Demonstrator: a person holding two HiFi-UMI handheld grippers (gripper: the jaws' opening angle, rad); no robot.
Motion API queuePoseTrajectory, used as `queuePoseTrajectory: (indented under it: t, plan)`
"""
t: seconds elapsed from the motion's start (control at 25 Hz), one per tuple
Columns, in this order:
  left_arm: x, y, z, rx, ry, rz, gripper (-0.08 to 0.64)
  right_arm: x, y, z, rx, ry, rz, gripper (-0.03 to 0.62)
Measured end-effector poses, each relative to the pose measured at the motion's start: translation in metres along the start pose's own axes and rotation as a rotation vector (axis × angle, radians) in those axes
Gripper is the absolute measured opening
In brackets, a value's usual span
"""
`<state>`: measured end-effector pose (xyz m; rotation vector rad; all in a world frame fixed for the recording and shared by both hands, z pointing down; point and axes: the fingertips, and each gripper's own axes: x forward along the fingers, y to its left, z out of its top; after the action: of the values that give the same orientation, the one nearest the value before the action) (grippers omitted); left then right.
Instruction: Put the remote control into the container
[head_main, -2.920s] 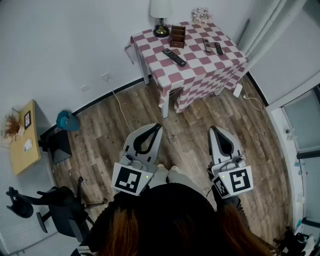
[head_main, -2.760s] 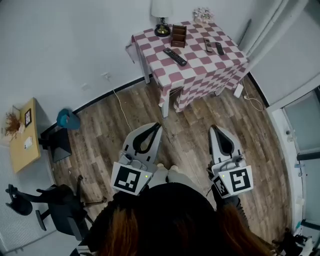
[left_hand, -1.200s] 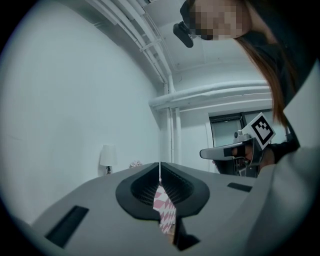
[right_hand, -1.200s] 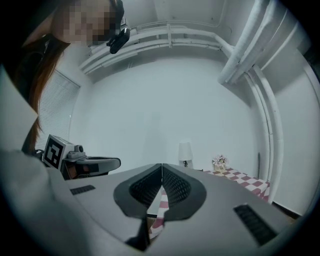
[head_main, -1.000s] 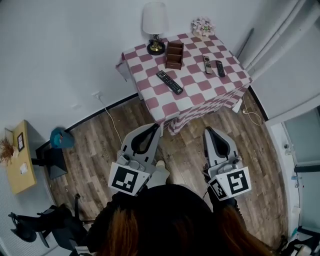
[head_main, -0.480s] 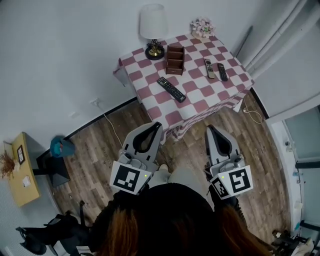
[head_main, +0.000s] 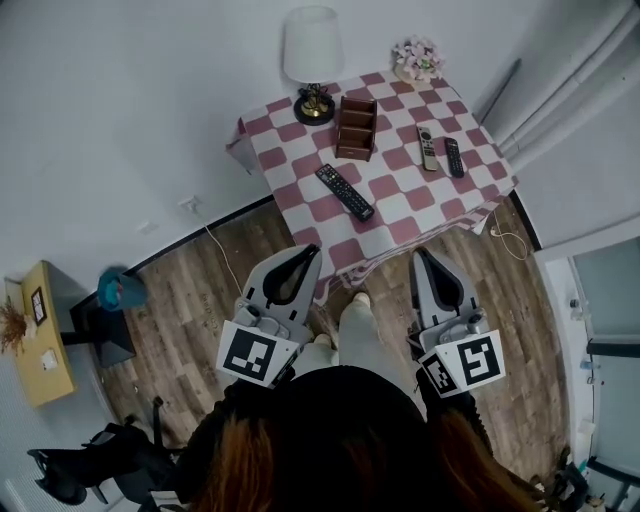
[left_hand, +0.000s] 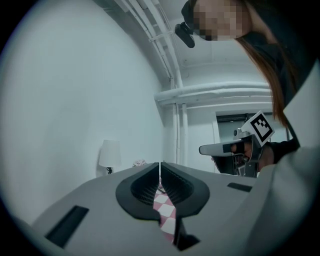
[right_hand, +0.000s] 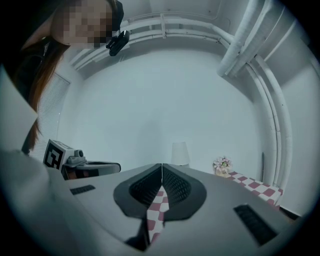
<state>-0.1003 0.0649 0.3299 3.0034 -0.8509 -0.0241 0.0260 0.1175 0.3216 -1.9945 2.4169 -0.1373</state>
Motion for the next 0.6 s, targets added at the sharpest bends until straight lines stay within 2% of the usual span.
queuePoseTrajectory:
  t: [0.16, 0.4, 0.52, 0.6]
  plan:
    - [0.028, 0.019, -0.003, 0.006, 0.025, 0.062, 0.018, 0.025, -0.029, 0.007, -0.015, 0.003, 0.040, 0.015]
    - [0.082, 0.028, 0.018, 0.033, -0.033, 0.094, 0.018, 0.058, -0.078, 0.020, -0.025, -0.004, 0.093, 0.015]
    - [0.103, 0.030, 0.017, 0.036, -0.017, 0.104, 0.018, 0.073, -0.095, 0.023, -0.026, 0.000, 0.128, 0.015]
    - [0.115, 0.033, 0.020, 0.026, -0.037, 0.125, 0.019, 0.080, -0.104, 0.025, -0.024, 0.004, 0.154, 0.015]
